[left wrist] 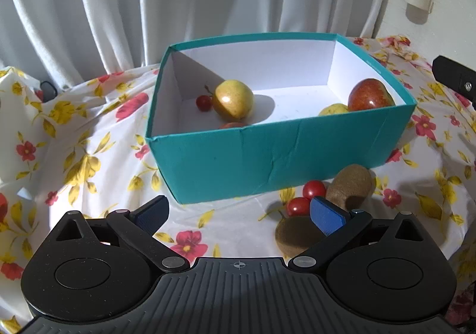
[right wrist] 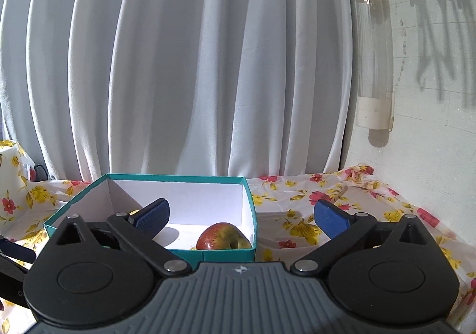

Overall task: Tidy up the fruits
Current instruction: 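Grasp the large brown kiwi with the left tool while the right tool moves toward the smaller kiwi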

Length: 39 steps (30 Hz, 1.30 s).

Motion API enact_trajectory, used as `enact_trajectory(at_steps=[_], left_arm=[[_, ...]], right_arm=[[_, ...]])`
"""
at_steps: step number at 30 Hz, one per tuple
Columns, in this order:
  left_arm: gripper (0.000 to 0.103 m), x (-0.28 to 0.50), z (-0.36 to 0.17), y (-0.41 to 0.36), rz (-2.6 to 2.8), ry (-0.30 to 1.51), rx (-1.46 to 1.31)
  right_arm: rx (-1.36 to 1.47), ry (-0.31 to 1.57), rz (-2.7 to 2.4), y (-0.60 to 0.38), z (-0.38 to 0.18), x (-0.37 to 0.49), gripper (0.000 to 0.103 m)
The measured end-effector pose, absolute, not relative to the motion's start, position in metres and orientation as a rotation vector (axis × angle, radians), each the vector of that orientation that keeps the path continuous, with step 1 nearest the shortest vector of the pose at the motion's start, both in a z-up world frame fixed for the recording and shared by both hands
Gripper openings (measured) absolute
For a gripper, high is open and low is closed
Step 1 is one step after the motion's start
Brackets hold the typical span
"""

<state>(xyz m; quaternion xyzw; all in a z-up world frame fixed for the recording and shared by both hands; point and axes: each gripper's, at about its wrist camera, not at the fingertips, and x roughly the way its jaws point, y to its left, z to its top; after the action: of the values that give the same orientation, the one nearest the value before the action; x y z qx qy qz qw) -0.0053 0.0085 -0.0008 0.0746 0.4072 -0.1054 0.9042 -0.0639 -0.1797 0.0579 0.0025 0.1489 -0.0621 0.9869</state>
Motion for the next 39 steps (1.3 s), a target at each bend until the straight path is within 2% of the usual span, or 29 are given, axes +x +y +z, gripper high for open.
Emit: enact_trajectory(at_steps=[13,22,35,37,39], left_arm=[[0.103,-0.039,-0.028,-0.028,-0.287,0.753,0.237],[0.103,-0.038,-0.055,-0.042,-0.276,0.785,0.224],[0.102,-0.03,-0.068,-0.049,-0.302,0.78,0.223],[0.097,-0.029,-0.07,-0.049,-0.31,0.791,0.222],[0.085,-0.026,-0.073,-0.049,-0.319,0.809,0.212]], right_arm=[[0.021,0.326,-0.118,-0.191,0.053,-0.091,0.103],[0.017,0.377,-0.124,-0.201,0.042,-0.102,0.103],[0.017,0.404,-0.13,-0.206,0.037,-0.107,0.103],[0.017,0.405,-0.134,-0.206,0.037,-0.107,0.103],[0.016,0.406,-0.139,-0.206,0.036,-0.107,0.103]])
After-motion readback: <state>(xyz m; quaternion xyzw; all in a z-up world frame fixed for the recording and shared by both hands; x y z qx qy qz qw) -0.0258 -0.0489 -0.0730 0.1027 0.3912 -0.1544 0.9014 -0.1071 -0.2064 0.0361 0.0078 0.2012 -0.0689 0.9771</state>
